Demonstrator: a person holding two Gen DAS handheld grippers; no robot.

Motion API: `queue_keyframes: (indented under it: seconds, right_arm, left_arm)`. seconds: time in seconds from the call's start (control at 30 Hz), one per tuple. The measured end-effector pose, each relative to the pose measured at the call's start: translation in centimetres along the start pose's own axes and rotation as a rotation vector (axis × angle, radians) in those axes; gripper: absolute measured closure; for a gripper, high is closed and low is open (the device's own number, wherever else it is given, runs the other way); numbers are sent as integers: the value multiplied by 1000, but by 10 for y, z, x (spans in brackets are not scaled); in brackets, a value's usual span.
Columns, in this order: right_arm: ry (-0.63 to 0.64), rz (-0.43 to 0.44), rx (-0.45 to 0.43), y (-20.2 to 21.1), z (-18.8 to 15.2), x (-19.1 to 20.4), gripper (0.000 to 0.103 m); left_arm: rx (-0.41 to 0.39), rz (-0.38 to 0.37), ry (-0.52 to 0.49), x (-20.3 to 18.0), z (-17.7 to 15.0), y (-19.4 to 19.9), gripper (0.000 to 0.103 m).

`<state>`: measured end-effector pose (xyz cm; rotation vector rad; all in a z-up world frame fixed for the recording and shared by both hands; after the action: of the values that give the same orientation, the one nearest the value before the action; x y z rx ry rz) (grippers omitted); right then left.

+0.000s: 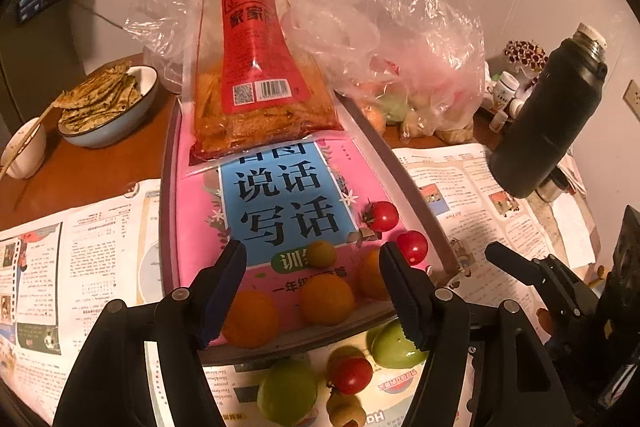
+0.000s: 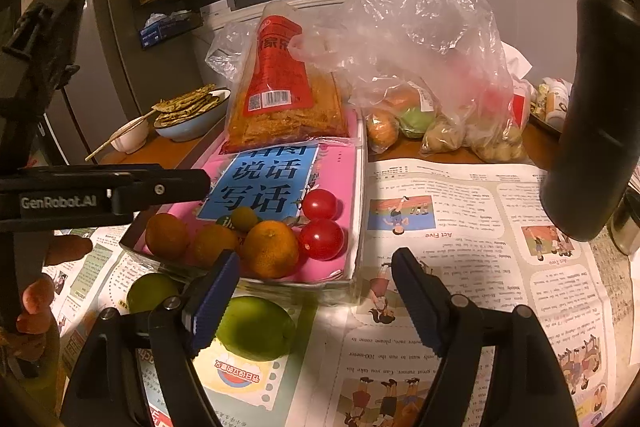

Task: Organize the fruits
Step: 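Withdraw both grippers from the tray toward the remaining fruit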

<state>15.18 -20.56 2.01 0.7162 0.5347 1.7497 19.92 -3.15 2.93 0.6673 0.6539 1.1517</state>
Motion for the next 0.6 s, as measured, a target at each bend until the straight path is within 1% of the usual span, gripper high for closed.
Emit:
queue_keyframes:
  seconds: [0.43,0.47,0.53,0.6]
  right_arm:
    - [0,-2,-18,10,3,1,23]
    - [1,-2,-18,10,3,2,23]
    - [2,-3,-24,13,3,3,18]
    - [1,0,-27,14,3,3,18]
  left_arm:
    - [-41,1,9,7,-6,26,32]
    - [-43,5,9,8,-7,28,32]
    - [-49,16,12,9,-9,31,31]
    - [-55,28,11,9,-11,33,30]
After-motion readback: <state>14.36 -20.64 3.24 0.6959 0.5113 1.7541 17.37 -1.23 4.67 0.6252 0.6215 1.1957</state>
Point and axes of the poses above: each gripper's, at about its wrist camera, not at the fingertips, and y roughly against the way its jaws point, x to its left, z to its top, the point moved 1 cm from there along -y, roughly the way its jaws point, and after that the axes turned 2 degrees about -y, right-handed, at the moved point
